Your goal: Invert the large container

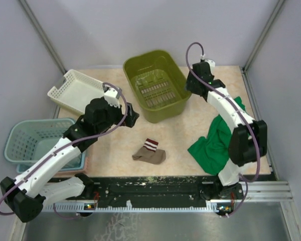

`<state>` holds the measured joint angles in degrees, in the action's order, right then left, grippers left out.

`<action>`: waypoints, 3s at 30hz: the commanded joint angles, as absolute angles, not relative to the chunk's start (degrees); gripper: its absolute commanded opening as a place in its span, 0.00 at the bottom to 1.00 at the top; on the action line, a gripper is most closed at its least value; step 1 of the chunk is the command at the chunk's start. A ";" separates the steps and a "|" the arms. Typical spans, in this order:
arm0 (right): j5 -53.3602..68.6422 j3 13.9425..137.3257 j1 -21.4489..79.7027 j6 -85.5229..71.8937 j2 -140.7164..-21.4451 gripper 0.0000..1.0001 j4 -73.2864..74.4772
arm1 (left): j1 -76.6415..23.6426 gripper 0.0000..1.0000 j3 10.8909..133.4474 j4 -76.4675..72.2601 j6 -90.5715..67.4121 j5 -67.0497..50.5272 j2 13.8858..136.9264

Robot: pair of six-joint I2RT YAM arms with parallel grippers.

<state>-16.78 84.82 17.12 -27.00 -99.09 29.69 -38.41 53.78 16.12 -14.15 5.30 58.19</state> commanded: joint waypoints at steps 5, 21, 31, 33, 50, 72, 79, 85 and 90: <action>-15.82 81.06 25.70 -17.88 -82.70 0.67 21.19 | -30.17 0.99 63.32 23.88 -21.81 7.05 62.56; -10.13 104.30 43.40 -9.87 -107.91 0.70 28.33 | -17.85 1.00 64.39 28.55 -24.62 0.95 61.79; -11.97 108.55 46.34 -8.88 -115.66 0.57 31.03 | -17.55 0.99 60.91 26.55 -24.09 -0.55 60.03; -11.54 108.63 46.32 -8.75 -116.24 0.49 31.07 | -17.58 0.99 60.61 26.28 -24.08 -0.67 59.99; -1.39 112.06 44.28 -14.86 -105.90 0.00 34.42 | -17.34 1.00 57.87 19.03 -22.89 -8.90 58.30; 41.99 66.85 16.61 -63.69 -84.15 0.00 -24.68 | -16.78 0.99 63.29 17.89 -18.85 -26.05 63.30; 44.08 60.01 13.10 -70.02 -84.69 0.00 -34.30 | -16.78 1.00 61.91 15.42 -21.71 -36.24 65.32; 47.30 52.40 9.33 -80.47 -87.49 0.00 -49.84 | -16.79 0.99 59.26 11.50 -23.60 -42.31 65.71; 48.85 48.79 7.17 -86.65 -90.60 0.00 -59.21 | -16.93 0.99 54.11 4.76 -30.51 -47.74 67.07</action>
